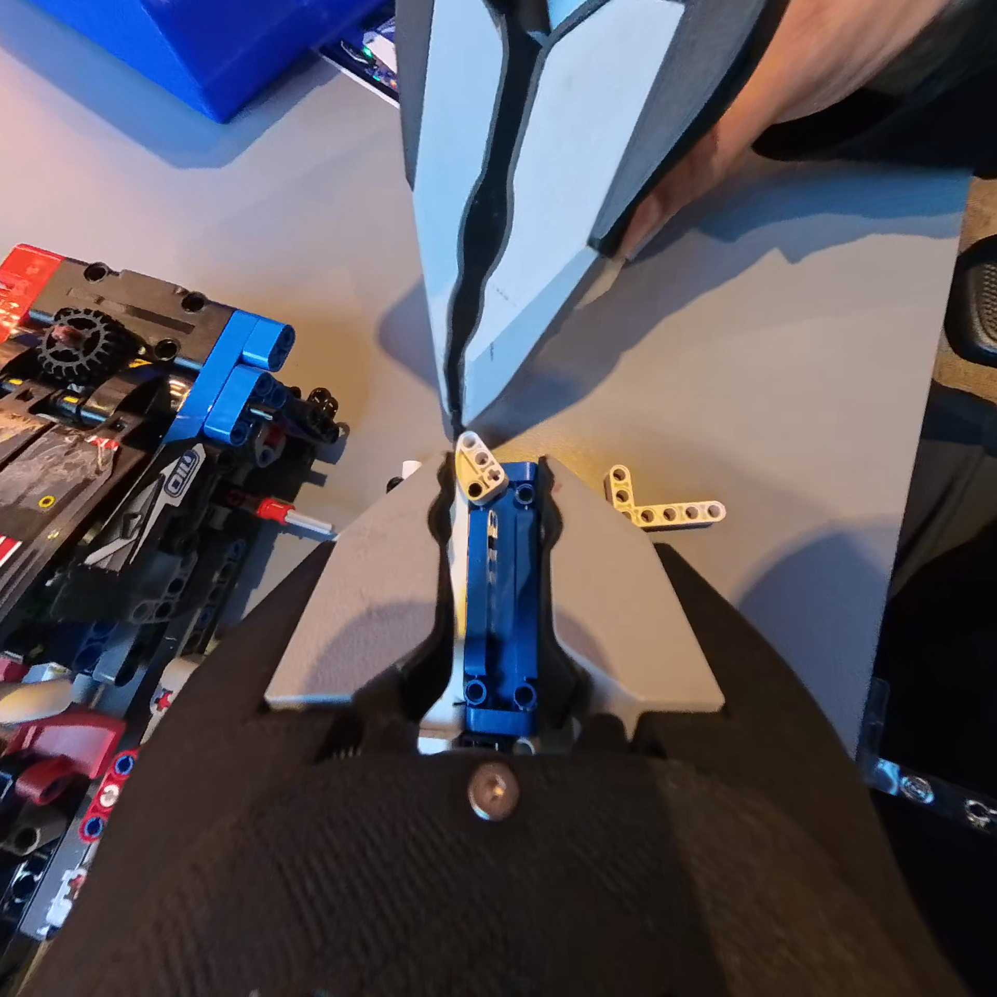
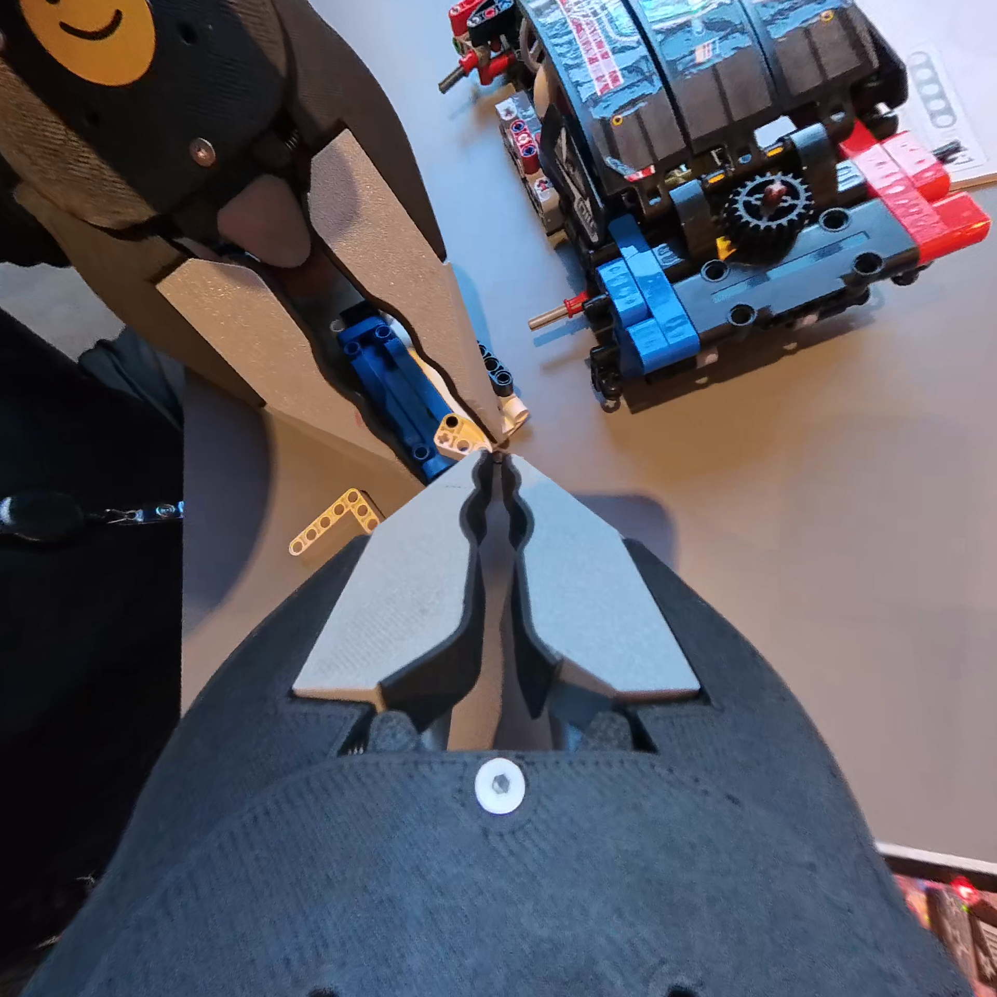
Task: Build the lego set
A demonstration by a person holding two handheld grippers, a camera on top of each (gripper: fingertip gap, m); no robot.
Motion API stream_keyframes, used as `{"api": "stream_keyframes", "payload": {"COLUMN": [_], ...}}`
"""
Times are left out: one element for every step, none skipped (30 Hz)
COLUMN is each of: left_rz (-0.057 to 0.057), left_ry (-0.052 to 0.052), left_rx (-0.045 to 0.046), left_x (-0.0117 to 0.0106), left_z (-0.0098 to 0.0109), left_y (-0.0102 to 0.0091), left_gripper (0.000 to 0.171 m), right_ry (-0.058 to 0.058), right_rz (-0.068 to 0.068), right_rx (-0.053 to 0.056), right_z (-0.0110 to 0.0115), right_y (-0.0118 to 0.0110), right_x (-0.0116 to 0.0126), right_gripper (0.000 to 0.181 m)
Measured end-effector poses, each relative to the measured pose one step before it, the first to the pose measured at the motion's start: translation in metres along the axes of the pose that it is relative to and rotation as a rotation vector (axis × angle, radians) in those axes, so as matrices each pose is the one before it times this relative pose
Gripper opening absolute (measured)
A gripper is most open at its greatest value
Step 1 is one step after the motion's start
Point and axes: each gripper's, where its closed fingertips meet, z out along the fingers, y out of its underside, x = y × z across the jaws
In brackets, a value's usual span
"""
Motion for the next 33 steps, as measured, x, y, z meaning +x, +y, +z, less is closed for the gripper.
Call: {"api": "stream_keyframes", "payload": {"left_rz": [0.0013,0.0007,-0.0018,-0.0032,-0.0009,-0.0019,0.0004,0.0066,0.0079,0.0069,0.0054,-0.0025,-0.0101,-0.0070,-0.0051,0.0047,0.0088,0.0080,0.0045,0.0028,0.0062,0.0114,0.0139,0.0131,0.0038,-0.0071,-0.0125,-0.0096,-0.0075,-0.0059,-0.0028,0.0030,0.0050], "left_ry": [0.0070,0.0082,0.0108,0.0102,0.0082,0.0070,0.0039,-0.0013,-0.0050,-0.0100,-0.0137,0.0033,0.0097,0.0151,0.0024,-0.0049,-0.0123,-0.0114,-0.0091,-0.0079,-0.0102,-0.0135,-0.0116,-0.0049,-0.0020,0.0084,0.0108,0.0065,0.0058,0.0062,0.0056,0.0034,0.0058], "left_rx": [0.00544,0.00521,0.00598,0.00636,0.00568,0.00113,0.00029,-0.00281,-0.00325,-0.00307,-0.00112,-0.00105,-0.00127,-0.00501,-0.00423,0.00380,0.00169,-0.00500,-0.00863,-0.00878,-0.00376,0.00043,-0.00200,-0.00464,-0.00887,-0.00931,0.00854,0.00246,0.00328,0.00469,0.00733,0.00889,0.00880], "left_x": [0.00062,0.00079,0.00113,0.00115,0.00090,0.00099,0.00088,0.00050,-0.00007,-0.00093,-0.00216,0.00002,0.00066,0.00169,0.00019,-0.00023,-0.00105,-0.00091,-0.00070,-0.00050,-0.00050,-0.00093,-0.00078,-0.00010,-0.00031,0.00069,0.00090,0.00007,-0.00010,0.00018,0.00024,0.00021,0.00064], "left_z": [0.00002,-0.00013,-0.00010,-0.00009,0.00008,0.00022,0.00048,0.00011,-0.00009,0.00005,0.00000,-0.00005,-0.00025,-0.00065,-0.00147,-0.00209,-0.00246,-0.00218,-0.00207,-0.00189,-0.00193,-0.00138,-0.00046,0.00086,0.00205,0.00234,0.00109,0.00090,0.00043,0.00037,0.00028,0.00001,0.00005], "left_y": [0.00000,0.00001,0.00005,-0.00001,0.00016,0.00079,0.00064,0.00072,0.00025,0.00035,0.00020,-0.00002,-0.00054,0.00010,-0.00012,-0.00073,-0.00023,0.00066,0.00094,0.00078,0.00003,-0.00043,0.00005,0.00061,0.00151,0.00147,-0.00132,-0.00044,-0.00018,-0.00024,-0.00008,-0.00008,0.00001], "left_gripper": [0.027,0.027,0.027,0.027,0.027,0.026,0.026,0.025,0.024,0.024,0.024,0.024,0.024,0.024,0.024,0.024,0.024,0.025,0.028,0.030,0.029,0.027,0.024,0.021,0.019,0.017,0.016,0.016,0.016,0.015,0.014,0.014,0.014], "right_ry": [-0.0090,-0.0099,-0.0124,-0.0116,-0.0102,-0.0100,-0.0033,0.0004,-0.0006,-0.0171,-0.0259,-0.0006,0.0324,0.0285,0.0046,-0.0068,-0.0036,0.0018,0.0024,0.0004,0.0013,0.0042,0.0054,0.0070,0.0063,0.0026,0.0012,-0.0042,-0.0136,-0.0095,-0.0024,-0.0005,-0.0030], "right_rz": [-0.0029,-0.0024,0.0000,0.0003,-0.0031,-0.0072,-0.0118,-0.0131,-0.0068,-0.0046,0.0089,0.0101,0.0012,-0.0054,-0.0006,0.0030,-0.0011,-0.0045,-0.0049,-0.0052,-0.0054,-0.0048,-0.0042,-0.0028,-0.0006,-0.0002,0.0000,0.0001,0.0010,0.0003,-0.0019,-0.0009,-0.0011], "right_rx": [0.0030,0.0014,0.0018,0.0042,0.0034,0.0000,-0.0019,-0.0009,-0.0027,-0.0026,0.0078,0.0018,-0.0127,-0.0115,0.0049,0.0141,0.0087,-0.0011,-0.0054,-0.0040,-0.0019,-0.0015,-0.0020,-0.0015,-0.0005,0.0027,0.0043,0.0008,-0.0014,0.0006,0.0000,-0.0013,-0.0004], "right_z": [0.00008,-0.00037,-0.00041,-0.00037,-0.00032,-0.00020,-0.00033,-0.00044,-0.00053,-0.00033,0.00018,0.00054,0.00025,-0.00040,-0.00096,-0.00149,-0.00119,-0.00060,-0.00004,0.00041,0.00032,0.00042,0.00044,0.00044,0.00061,0.00046,0.00056,0.00060,0.00076,0.00068,0.00073,0.00037,-0.00007], "right_y": [0.00049,0.00078,0.00079,0.00047,0.00058,0.00086,0.00075,0.00035,0.00051,0.00031,-0.00130,-0.00017,0.00203,0.00185,-0.00079,-0.00266,-0.00213,-0.00068,-0.00015,-0.00024,-0.00050,-0.00043,-0.00025,-0.00002,-0.00003,-0.00030,-0.00055,0.00010,0.00045,0.00018,0.00048,0.00083,0.00072], "right_x": [-0.00097,-0.00086,-0.00107,-0.00112,-0.00129,-0.00199,-0.00155,-0.00135,-0.00110,-0.00314,-0.00415,-0.00015,0.00500,0.00441,0.00073,-0.00132,-0.00125,-0.00082,-0.00066,-0.00093,-0.00072,0.00030,0.00118,0.00216,0.00256,0.00208,0.00155,0.00035,-0.00169,-0.00181,-0.00113,-0.00074,-0.00107], "right_gripper": [0.001,0.001,0.001,0.001,0.001,0.001,0.001,0.001,0.001,0.001,0.001,0.001,0.001,0.000,0.001,0.001,0.000,0.001,0.001,0.000,0.000,0.000,0.000,0.000,0.000,0.000,0.000,0.001,0.001,0.000,0.000,0.001,0.001]}}
